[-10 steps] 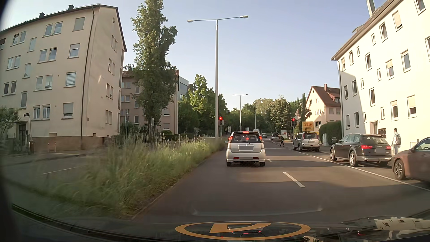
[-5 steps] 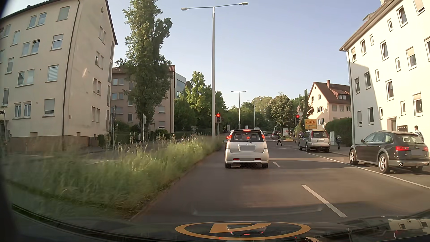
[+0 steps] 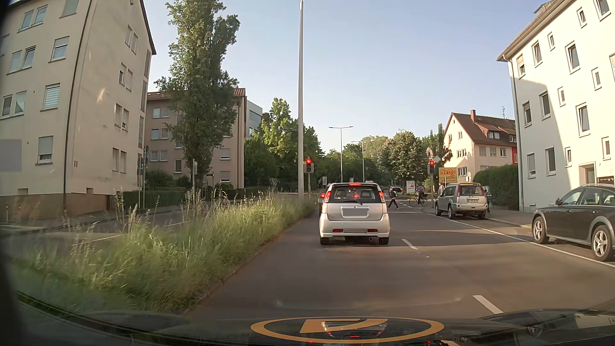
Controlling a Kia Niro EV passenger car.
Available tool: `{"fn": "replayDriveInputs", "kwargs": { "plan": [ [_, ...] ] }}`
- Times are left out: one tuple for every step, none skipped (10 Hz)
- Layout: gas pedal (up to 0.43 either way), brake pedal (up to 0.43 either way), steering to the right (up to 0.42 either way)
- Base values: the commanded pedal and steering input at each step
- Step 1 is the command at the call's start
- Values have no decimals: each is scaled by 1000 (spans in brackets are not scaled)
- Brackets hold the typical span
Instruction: Follow the waypoints while adhering to traffic rules and regulations
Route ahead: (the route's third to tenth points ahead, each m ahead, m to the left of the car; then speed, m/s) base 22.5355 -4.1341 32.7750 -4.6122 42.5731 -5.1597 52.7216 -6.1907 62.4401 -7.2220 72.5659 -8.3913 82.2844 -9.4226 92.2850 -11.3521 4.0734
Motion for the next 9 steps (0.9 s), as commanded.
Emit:
{"fn": "replayDriveInputs", "kwargs": {
  "plan": [
    [0, 226, 11],
    [0, 220, 11],
    [0, 220, 11],
    [0, 213, 11],
    [0, 213, 11],
    [0, 195, 11],
    [0, 171, 11],
    [0, 159, 11],
    [0, 140, 11]
  ]
}}
